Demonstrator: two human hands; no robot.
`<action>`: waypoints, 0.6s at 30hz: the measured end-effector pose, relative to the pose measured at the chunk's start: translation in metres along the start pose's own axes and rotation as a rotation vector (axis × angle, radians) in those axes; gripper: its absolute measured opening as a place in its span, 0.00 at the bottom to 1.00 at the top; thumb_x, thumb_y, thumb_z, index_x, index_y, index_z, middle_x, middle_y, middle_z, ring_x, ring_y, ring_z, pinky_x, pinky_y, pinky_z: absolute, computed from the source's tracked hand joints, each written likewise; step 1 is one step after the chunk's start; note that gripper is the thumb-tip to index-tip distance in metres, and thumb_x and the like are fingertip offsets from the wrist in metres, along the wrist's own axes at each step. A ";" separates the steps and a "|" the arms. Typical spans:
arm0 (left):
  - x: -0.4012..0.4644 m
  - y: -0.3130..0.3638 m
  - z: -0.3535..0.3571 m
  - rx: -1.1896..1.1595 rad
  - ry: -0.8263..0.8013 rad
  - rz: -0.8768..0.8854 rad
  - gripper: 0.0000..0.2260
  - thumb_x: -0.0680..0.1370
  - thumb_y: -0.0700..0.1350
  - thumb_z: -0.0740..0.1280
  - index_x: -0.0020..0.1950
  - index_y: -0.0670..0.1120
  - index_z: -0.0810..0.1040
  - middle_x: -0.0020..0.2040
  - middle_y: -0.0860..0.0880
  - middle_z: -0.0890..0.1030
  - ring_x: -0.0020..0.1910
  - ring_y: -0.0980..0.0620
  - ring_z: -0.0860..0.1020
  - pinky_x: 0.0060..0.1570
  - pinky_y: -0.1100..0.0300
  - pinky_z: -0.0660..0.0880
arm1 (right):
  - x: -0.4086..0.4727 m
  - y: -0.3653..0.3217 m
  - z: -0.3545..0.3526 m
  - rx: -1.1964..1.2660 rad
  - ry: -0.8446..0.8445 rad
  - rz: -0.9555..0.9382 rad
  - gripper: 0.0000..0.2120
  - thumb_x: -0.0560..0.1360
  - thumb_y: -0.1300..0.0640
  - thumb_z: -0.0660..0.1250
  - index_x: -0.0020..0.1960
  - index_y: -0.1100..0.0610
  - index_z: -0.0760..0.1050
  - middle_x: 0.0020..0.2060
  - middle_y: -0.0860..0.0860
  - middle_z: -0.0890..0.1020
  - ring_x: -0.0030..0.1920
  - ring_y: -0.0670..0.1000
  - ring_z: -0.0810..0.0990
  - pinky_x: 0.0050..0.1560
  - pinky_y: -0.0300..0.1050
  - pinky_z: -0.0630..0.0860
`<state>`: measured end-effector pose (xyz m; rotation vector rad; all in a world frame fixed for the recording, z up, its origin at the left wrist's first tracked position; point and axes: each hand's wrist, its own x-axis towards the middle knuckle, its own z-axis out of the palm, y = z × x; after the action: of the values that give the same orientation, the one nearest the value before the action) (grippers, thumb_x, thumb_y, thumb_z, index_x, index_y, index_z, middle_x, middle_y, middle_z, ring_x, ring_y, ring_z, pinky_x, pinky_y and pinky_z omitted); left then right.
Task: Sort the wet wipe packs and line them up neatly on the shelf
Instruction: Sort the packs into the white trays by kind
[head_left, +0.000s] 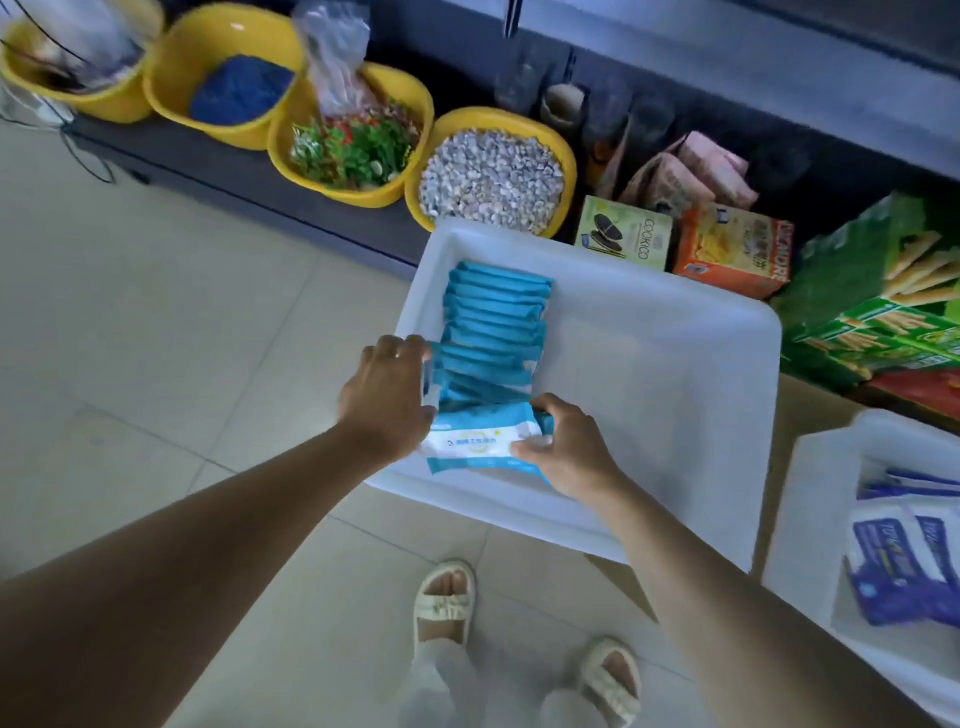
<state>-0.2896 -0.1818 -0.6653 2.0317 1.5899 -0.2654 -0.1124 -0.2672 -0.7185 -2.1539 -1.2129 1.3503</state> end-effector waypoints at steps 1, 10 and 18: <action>0.003 -0.006 0.004 -0.009 0.006 -0.031 0.28 0.73 0.41 0.70 0.70 0.48 0.63 0.67 0.45 0.66 0.65 0.45 0.66 0.56 0.49 0.71 | 0.006 0.003 0.009 0.007 -0.006 0.020 0.20 0.68 0.59 0.73 0.59 0.56 0.75 0.52 0.51 0.80 0.46 0.49 0.77 0.34 0.29 0.68; 0.021 -0.028 0.027 -0.146 -0.021 -0.171 0.28 0.75 0.39 0.67 0.71 0.45 0.57 0.61 0.43 0.74 0.57 0.40 0.75 0.52 0.48 0.73 | 0.030 0.016 0.058 0.047 0.029 0.139 0.24 0.71 0.58 0.70 0.65 0.57 0.67 0.57 0.53 0.68 0.53 0.50 0.73 0.50 0.34 0.69; 0.023 -0.029 0.030 -0.139 -0.001 -0.208 0.28 0.76 0.38 0.65 0.71 0.50 0.56 0.59 0.49 0.76 0.46 0.50 0.74 0.45 0.50 0.77 | 0.038 0.008 0.075 -0.022 0.100 0.203 0.29 0.71 0.53 0.72 0.64 0.61 0.62 0.58 0.56 0.70 0.55 0.57 0.76 0.52 0.48 0.75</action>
<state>-0.3051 -0.1739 -0.7095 1.7644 1.7701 -0.2246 -0.1652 -0.2535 -0.7830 -2.3829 -0.9993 1.2940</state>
